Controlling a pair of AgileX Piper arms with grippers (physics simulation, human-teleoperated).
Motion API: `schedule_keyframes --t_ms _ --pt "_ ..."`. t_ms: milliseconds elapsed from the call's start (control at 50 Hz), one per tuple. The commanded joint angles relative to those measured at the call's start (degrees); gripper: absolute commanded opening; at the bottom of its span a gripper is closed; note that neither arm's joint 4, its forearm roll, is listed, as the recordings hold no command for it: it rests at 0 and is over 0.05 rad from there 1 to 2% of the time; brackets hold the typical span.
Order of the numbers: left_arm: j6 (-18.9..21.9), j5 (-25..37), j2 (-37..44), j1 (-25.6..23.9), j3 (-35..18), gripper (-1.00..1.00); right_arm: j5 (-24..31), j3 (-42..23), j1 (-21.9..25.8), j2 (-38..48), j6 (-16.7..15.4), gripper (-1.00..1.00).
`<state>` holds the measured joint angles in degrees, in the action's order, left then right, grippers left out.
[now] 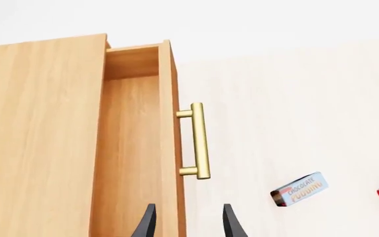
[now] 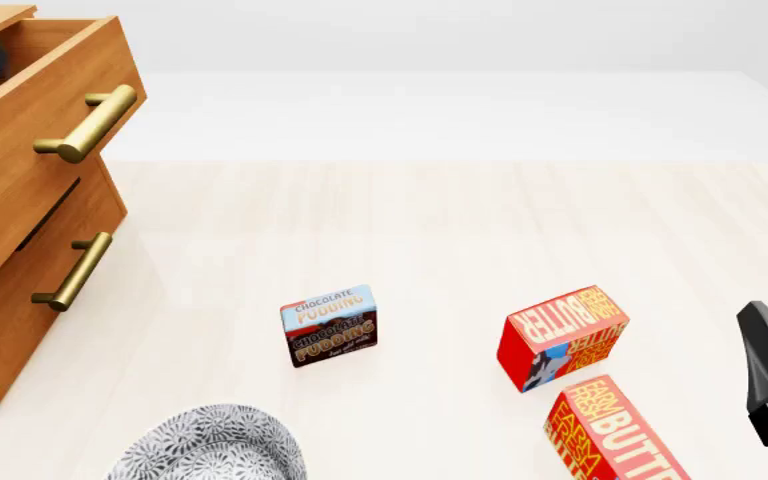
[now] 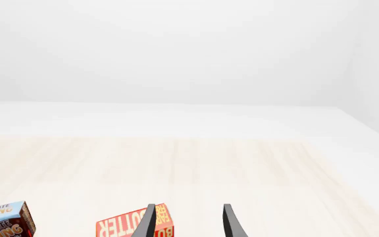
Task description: Put the chocolate pudding in the top drawer of the cabinet and close it.
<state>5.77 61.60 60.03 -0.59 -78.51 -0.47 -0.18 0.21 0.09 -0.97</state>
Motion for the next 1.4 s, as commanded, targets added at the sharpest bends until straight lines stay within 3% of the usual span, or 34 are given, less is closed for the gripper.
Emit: schedule_keyframes --t_ms 20,800,1400 --pt "-0.2 -1.8 0.3 1.0 1.9 1.00 0.0 0.0 0.0 0.0 0.0 1.00" --pt "-1.5 -10.4 0.4 2.9 14.0 1.00 0.0 0.0 0.0 0.0 0.0 1.00" --pt "-2.3 -11.8 -1.0 -1.4 18.1 1.00 0.0 0.0 0.0 0.0 0.0 1.00"
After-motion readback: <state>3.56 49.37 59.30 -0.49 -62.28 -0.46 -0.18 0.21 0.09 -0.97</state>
